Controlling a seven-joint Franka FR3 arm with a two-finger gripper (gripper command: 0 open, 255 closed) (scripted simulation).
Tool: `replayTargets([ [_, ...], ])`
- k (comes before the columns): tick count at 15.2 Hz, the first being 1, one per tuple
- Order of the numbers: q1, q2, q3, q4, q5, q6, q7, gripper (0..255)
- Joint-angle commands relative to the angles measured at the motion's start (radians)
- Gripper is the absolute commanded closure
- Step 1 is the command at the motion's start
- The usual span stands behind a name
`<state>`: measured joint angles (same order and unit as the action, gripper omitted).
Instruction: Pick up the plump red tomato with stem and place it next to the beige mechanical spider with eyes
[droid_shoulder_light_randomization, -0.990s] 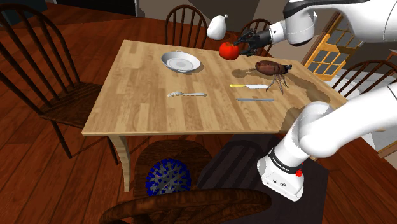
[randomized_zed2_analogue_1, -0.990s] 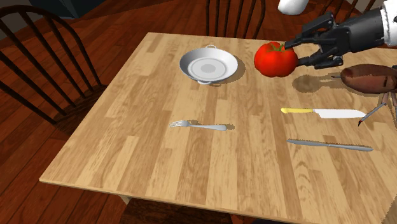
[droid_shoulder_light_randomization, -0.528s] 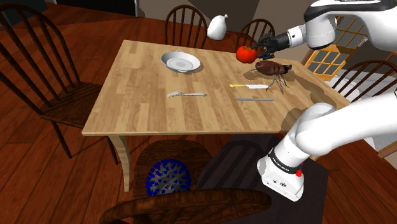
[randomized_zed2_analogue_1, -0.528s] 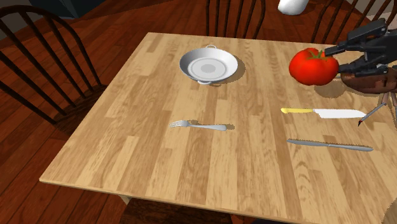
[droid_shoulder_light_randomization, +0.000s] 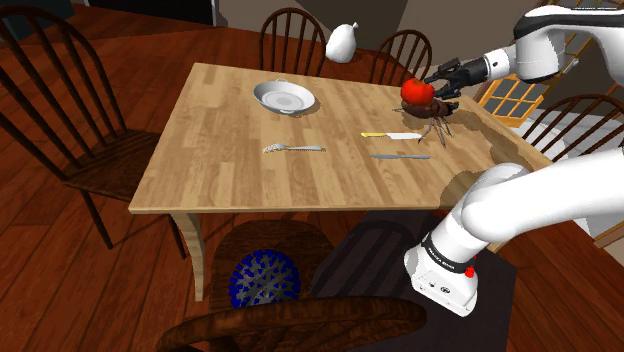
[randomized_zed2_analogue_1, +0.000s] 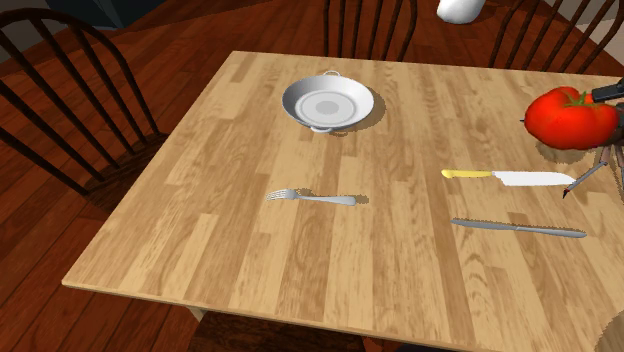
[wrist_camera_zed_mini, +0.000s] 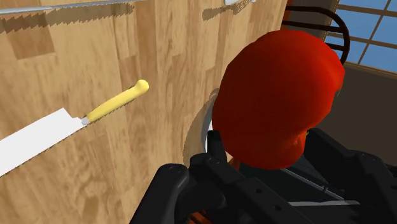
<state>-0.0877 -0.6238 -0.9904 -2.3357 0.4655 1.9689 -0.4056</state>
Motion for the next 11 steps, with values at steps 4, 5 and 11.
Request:
replayTargets([
  [4, 0.002, 0.017, -0.127, 0.100, -0.053, -0.127, -0.059, 255],
  [5, 0.009, 0.023, -0.157, 0.123, -0.062, -0.152, -0.072, 255],
  [11, 0.101, 0.050, -0.367, 0.290, -0.112, -0.298, -0.142, 255],
])
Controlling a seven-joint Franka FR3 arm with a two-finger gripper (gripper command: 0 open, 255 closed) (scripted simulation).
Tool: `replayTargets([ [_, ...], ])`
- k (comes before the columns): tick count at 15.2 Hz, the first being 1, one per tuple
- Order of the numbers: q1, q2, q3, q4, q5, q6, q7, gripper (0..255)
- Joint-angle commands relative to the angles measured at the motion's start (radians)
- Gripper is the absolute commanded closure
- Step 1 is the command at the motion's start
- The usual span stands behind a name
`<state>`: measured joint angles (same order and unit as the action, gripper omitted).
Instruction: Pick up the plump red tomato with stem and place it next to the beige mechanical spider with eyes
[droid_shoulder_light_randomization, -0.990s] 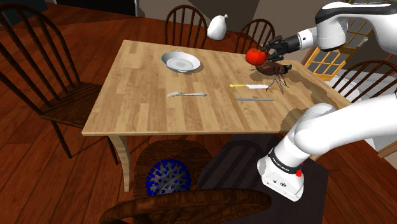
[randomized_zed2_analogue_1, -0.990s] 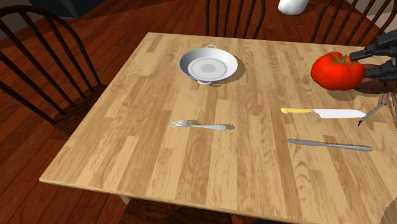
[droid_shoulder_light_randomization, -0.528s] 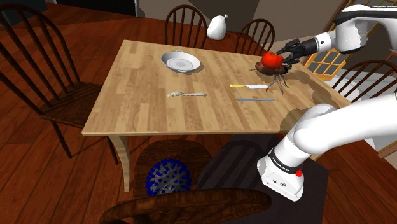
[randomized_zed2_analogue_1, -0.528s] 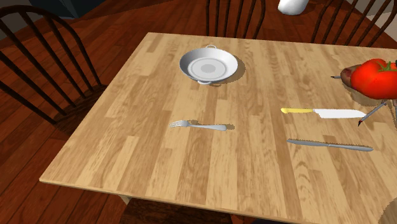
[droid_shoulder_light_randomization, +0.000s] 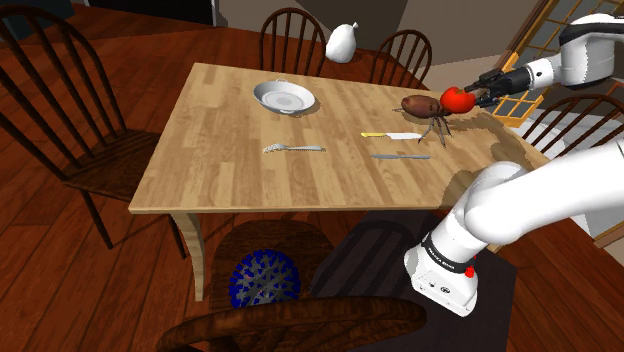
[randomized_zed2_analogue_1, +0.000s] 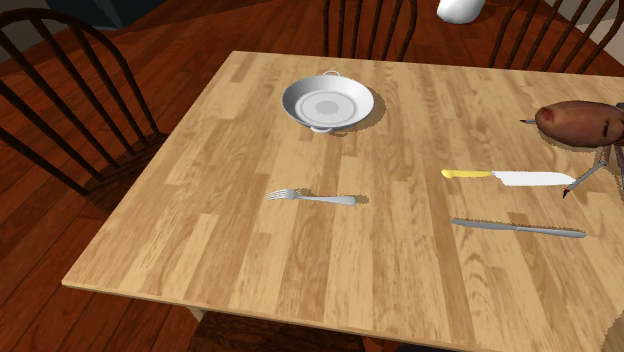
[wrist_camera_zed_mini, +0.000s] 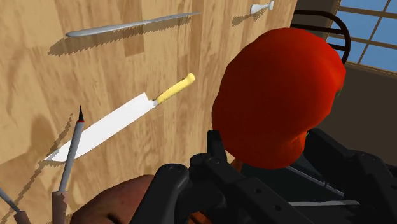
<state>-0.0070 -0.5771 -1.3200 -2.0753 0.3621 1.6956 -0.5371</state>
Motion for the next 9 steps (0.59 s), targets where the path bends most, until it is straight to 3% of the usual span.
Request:
replayTargets([
  [1, 0.045, 0.004, -0.078, 0.062, -0.018, -0.048, -0.020, 255],
  [7, 0.223, -0.052, -0.311, 0.281, -0.104, -0.182, -0.043, 255],
  [9, 0.241, -0.066, -0.334, 0.295, -0.119, -0.186, -0.047, 255],
])
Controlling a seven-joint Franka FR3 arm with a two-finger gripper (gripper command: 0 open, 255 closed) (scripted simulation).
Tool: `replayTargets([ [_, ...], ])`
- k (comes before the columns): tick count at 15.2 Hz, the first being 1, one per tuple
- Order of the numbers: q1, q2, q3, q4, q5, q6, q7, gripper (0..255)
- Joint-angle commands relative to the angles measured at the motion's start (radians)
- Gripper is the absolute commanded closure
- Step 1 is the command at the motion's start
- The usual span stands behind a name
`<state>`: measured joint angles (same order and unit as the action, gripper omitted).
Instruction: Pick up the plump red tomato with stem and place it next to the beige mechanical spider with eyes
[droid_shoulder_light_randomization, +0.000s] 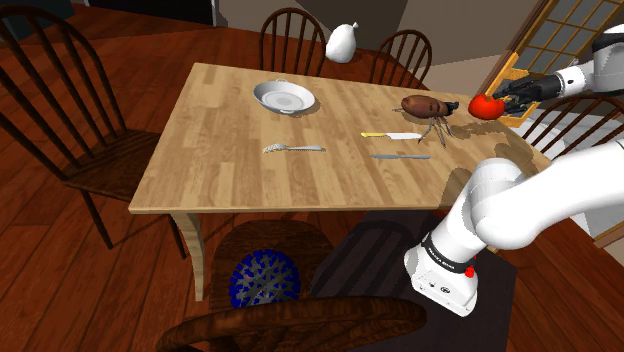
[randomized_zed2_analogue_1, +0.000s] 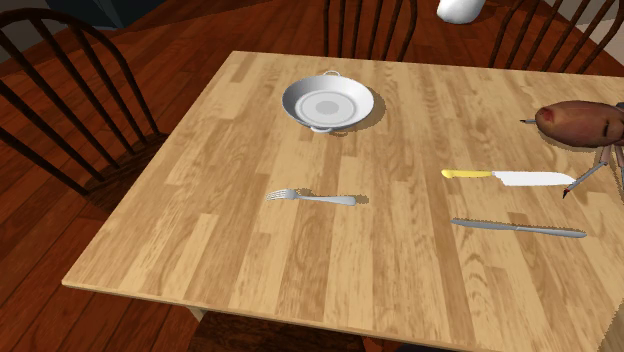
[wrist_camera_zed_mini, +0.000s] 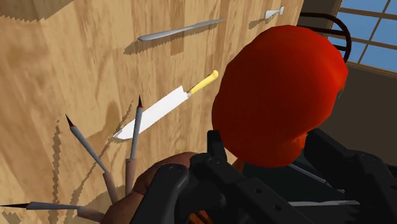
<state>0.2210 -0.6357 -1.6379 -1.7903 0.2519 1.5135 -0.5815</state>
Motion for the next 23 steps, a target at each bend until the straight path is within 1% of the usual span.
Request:
replayTargets([
  [1, 0.015, -0.010, -0.021, 0.001, -0.012, 0.005, -0.008, 255],
  [11, 0.040, -0.040, -0.081, -0.080, -0.050, 0.096, -0.062, 255],
  [23, 0.092, -0.091, -0.172, -0.150, -0.103, 0.201, -0.114, 255],
])
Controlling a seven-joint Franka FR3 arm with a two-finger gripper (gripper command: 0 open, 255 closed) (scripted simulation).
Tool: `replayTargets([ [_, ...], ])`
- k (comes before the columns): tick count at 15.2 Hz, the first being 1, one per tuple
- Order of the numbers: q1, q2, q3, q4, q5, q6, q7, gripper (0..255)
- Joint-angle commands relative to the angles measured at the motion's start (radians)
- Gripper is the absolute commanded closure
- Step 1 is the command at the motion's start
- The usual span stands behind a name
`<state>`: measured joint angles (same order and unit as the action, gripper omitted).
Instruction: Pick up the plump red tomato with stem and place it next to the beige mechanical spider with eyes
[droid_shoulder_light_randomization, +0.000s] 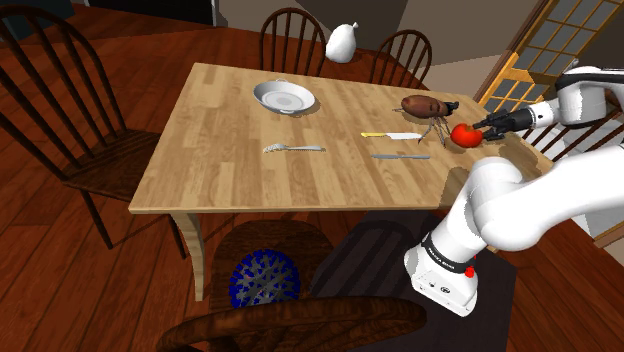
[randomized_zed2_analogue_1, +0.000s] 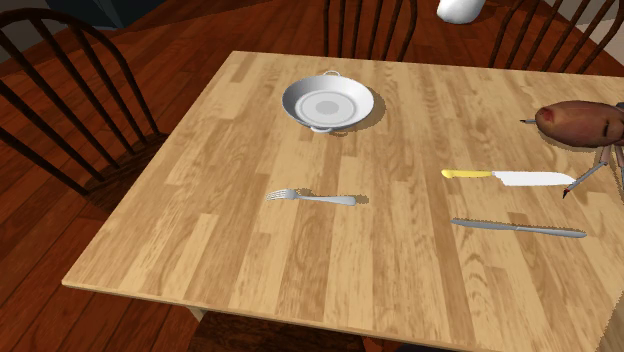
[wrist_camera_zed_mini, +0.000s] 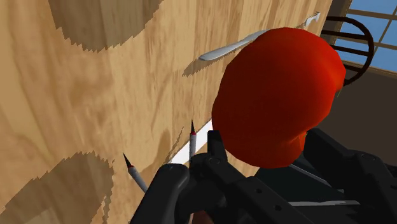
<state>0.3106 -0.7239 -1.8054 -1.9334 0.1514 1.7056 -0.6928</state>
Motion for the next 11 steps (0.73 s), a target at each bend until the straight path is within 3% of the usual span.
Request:
replayTargets([
  [1, 0.008, -0.008, -0.013, -0.012, -0.007, 0.018, -0.007, 255],
  [11, 0.064, -0.064, -0.098, -0.046, -0.057, 0.101, -0.043, 255],
])
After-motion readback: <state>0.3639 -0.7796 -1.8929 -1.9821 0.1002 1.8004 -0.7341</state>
